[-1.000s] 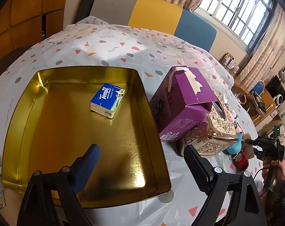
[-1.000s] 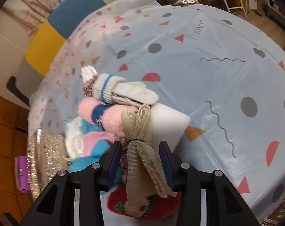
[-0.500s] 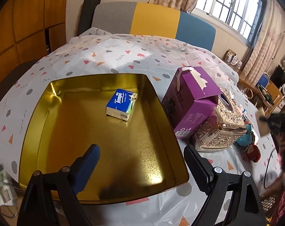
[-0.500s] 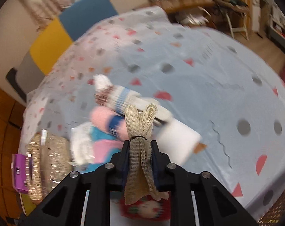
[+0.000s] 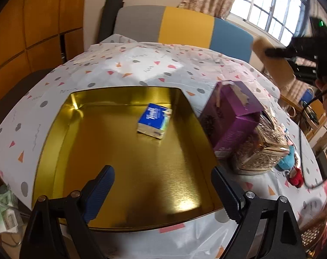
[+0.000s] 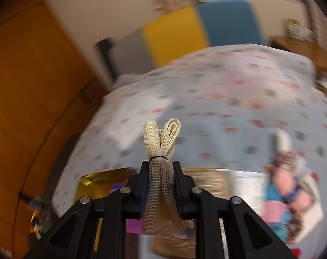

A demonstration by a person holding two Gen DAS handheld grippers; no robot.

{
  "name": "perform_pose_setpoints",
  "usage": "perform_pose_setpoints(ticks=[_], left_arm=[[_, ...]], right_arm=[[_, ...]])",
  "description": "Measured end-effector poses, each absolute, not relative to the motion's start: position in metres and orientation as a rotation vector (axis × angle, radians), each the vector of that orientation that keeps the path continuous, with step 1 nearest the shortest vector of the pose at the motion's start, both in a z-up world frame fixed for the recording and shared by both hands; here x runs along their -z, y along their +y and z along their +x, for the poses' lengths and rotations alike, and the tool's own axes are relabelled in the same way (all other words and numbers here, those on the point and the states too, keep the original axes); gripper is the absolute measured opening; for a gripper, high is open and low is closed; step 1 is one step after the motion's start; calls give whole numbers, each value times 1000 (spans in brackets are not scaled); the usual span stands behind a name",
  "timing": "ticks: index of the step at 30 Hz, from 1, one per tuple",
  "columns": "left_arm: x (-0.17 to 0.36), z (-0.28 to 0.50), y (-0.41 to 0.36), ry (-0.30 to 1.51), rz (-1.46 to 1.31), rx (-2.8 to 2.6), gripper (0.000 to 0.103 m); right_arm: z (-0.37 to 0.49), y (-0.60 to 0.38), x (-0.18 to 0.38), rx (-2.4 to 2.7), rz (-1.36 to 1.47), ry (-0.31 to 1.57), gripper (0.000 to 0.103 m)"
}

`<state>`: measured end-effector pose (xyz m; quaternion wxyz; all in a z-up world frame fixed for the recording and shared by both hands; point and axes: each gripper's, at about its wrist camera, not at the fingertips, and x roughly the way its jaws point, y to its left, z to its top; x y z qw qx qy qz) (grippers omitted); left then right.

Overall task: Organize soft objects
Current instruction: 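Lift the beige mesh bundle with the right tool and drop it into the gold tray, then reach the left tool to the red stocking ornament and grasp it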

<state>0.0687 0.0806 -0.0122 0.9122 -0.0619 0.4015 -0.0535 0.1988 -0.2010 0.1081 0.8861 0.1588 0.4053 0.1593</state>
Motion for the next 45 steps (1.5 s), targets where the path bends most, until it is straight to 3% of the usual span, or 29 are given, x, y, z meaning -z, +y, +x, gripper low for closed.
perform_pose_setpoints(ticks=[4,13,16,17,22,37,45], left_arm=[[14,65,99,823,-156,64,91],[20,63,129,826,-195,-14,91],[20,63,133,823,-200,-30,91],[21,64,134,822,-202,-35,91],[21,64,132,822,-199,-36,91],[4,54,97,767,-83,30,91],[-2,50,67,738,2,89,97]], right_arm=[[196,-118,-105,-507,235,874,20],[186,-13,-26,-596,103,1053,24],[183,-8,-11,-565,68,1079,41],[181,-8,-7,-559,64,1088,42],[171,-18,-3,-510,53,1072,43],[97,-62,-51,-205,-185,708,45],[84,-109,-38,-40,-139,746,46]])
